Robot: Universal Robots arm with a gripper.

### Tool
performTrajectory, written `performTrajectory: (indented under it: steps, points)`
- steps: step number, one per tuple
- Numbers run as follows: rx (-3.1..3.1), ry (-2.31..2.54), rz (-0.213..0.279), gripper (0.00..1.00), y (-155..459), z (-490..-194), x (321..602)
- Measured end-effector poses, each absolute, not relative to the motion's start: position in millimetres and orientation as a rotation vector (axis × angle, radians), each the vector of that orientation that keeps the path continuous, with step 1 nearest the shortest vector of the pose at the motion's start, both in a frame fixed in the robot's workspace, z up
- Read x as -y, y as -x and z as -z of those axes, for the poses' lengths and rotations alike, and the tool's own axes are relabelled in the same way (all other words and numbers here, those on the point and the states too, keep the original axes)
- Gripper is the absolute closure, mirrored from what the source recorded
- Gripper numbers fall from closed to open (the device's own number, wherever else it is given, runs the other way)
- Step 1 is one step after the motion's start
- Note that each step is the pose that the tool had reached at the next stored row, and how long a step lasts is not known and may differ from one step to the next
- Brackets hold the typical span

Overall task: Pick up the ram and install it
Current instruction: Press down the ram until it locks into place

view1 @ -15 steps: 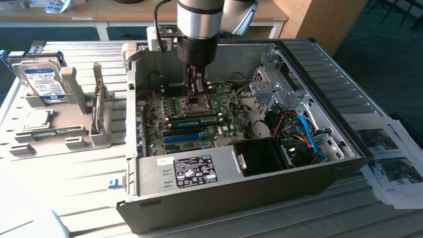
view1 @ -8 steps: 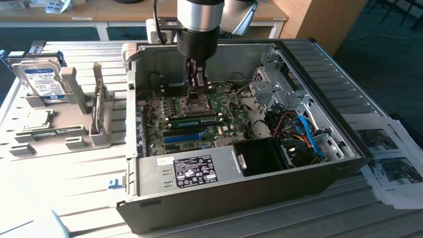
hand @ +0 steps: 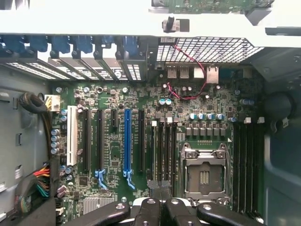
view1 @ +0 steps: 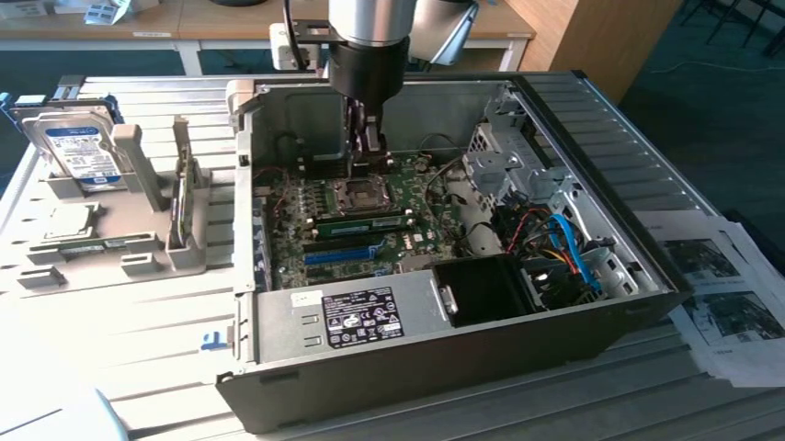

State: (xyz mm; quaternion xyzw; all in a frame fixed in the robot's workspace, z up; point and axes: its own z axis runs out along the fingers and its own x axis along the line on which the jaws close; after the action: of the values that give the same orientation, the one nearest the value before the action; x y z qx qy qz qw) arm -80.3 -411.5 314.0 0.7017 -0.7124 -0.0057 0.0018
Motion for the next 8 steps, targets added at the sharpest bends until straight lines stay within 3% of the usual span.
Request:
performTrajectory:
  steps: [8]
  points:
    - [2.235, -2.202, 0.018, 0.90, 80.3, -314.0, 411.5]
